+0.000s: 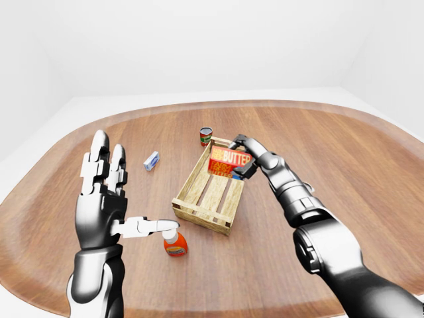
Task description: Pick up the butter and put it in the tray.
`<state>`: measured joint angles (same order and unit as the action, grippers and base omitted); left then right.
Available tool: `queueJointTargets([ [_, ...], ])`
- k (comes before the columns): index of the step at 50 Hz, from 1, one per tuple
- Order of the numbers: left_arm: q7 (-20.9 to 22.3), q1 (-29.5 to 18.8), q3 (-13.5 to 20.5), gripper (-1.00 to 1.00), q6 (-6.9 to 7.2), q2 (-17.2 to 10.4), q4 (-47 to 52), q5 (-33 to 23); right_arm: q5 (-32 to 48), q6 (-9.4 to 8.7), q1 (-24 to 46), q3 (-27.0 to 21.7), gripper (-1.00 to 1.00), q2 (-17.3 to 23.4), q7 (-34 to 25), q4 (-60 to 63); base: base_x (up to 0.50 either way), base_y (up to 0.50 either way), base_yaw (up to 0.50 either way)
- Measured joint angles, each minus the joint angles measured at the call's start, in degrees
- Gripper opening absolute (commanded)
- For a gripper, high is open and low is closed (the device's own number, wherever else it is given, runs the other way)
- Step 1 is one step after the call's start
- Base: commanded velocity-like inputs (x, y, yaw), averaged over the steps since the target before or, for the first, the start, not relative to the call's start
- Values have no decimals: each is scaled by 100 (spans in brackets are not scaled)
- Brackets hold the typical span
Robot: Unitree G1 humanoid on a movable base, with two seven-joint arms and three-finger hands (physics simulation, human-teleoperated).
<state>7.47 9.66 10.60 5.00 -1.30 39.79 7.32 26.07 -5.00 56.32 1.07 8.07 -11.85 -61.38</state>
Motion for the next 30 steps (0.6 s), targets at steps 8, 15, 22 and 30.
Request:
queueJointTargets([
  [8,6,3,-2,100,0,-1,0,-3,143,0,207,79,-100,-264,150,-282,0,0,0],
  [15,9,3,5,100,0,-2,14,1,266,0,275,103,-100,-443,271,-432,0,0,0],
  [22,15,-3,15,100,0,-5,15,7,336,0,281,94,-100,-558,397,-526,0,0,0],
  [30,19,-2,13,100,0,-4,2,2,414,0,206,80,-100,-661,567,-604,0,0,0],
])
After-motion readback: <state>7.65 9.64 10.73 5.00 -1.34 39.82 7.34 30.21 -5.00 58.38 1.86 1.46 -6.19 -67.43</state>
